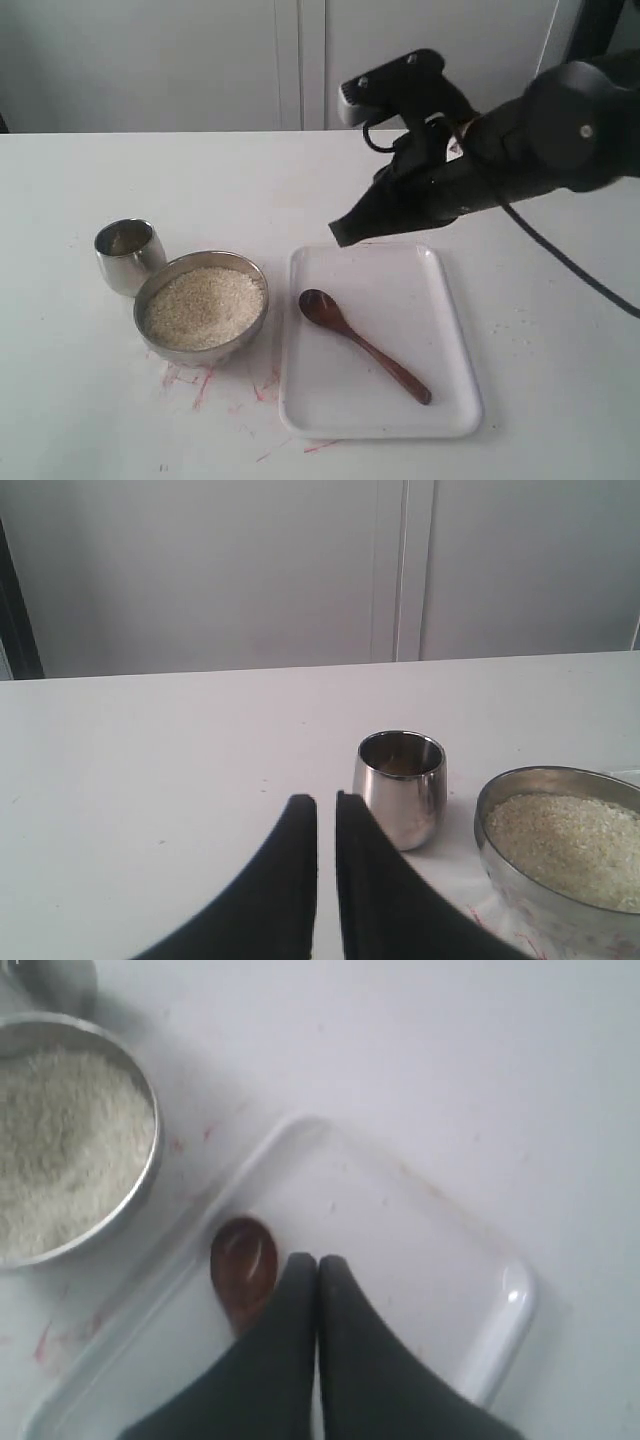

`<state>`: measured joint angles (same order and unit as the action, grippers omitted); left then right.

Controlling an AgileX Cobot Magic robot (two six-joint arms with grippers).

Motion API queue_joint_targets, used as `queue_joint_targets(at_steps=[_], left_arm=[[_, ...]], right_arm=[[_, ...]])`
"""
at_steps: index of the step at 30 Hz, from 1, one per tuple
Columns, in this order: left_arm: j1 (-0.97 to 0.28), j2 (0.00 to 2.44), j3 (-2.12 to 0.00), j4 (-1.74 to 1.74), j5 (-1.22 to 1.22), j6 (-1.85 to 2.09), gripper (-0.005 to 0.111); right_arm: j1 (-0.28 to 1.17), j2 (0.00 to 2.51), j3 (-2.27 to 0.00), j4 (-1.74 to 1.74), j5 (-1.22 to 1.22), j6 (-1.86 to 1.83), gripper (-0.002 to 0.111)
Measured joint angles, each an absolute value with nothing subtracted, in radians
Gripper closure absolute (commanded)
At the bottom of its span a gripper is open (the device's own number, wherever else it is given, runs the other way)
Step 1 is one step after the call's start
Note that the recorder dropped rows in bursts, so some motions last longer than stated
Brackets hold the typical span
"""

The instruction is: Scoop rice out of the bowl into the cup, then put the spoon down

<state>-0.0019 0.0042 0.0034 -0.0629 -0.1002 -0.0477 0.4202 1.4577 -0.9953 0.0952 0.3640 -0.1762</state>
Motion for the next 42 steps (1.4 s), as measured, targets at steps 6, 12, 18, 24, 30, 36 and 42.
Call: queue_joint_targets(at_steps=[6,12,18,24,30,36,42], left_arm=[[-0.002,0.004,0.003,-0.063,-0.1,-0.048,0.092],[-0.002,0.004,0.003,-0.063,-0.1,-0.048,0.092],[-0.002,0.004,0.003,-0.063,-0.1,-0.048,0.092],[-0.002,0.004,0.003,-0.063,-0.1,-0.048,0.092],[-0.002,0.004,0.003,-0.063,-0.1,-0.048,0.092],[-0.002,0.004,0.003,-0.063,-0.1,-0.048,0.092],[-0.002,0.004,0.003,-0.063,-0.1,-0.048,0.092]], right_arm=[[0.42,1.318,-0.842,0.095,0.112,-0.176,0.108],[0.42,1.203,-0.65,0.095,-0.172,-0.176,0.108],[0.42,1.096,-0.495,0.093,-0.399,-0.101,0.108],[0.42,0.987,-0.412,0.093,-0.392,-0.06,0.108],[0.42,0.852,-0.351,0.084,-0.362,-0.034,0.108],[0.42,0.699,-0.28,0.059,-0.271,-0.028,0.108],[0.42,0.566,-0.212,0.053,-0.135,-0.026,0.108]])
